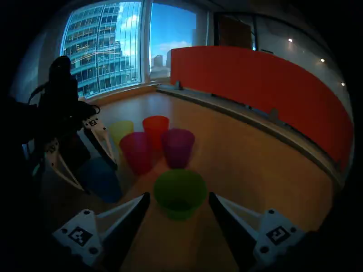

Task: Pour water

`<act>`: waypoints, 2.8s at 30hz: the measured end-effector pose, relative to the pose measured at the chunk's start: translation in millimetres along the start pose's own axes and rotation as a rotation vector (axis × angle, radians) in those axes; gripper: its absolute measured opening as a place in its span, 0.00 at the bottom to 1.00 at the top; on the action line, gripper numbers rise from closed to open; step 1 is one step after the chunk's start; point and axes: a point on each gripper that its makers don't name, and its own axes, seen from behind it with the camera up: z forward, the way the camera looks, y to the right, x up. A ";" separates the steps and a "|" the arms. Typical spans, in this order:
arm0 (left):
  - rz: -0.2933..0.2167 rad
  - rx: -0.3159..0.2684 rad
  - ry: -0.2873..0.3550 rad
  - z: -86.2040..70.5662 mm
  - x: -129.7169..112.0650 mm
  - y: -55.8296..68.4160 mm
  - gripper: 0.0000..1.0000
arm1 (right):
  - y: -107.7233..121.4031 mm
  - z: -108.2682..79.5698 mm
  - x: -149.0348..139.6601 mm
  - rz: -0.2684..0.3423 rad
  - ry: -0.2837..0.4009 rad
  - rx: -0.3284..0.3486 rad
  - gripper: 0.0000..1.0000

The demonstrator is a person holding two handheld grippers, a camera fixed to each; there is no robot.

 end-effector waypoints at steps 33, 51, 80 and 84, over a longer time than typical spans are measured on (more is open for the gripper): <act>-0.030 0.008 0.014 -2.5 1.5 -3.6 0.90 | -3.8 29.8 6.1 -0.003 0.025 0.018 0.92; -0.012 0.101 0.148 -42.1 53.9 -10.4 0.90 | -10.6 -14.4 50.1 -0.032 0.130 -0.016 0.92; 0.055 0.271 0.432 -115.4 143.0 -21.2 0.90 | -33.2 -56.2 110.8 -0.040 0.303 -0.040 0.92; 0.082 0.286 0.430 -116.8 145.0 -21.7 0.90 | -34.6 -57.3 112.2 -0.038 0.310 -0.036 0.92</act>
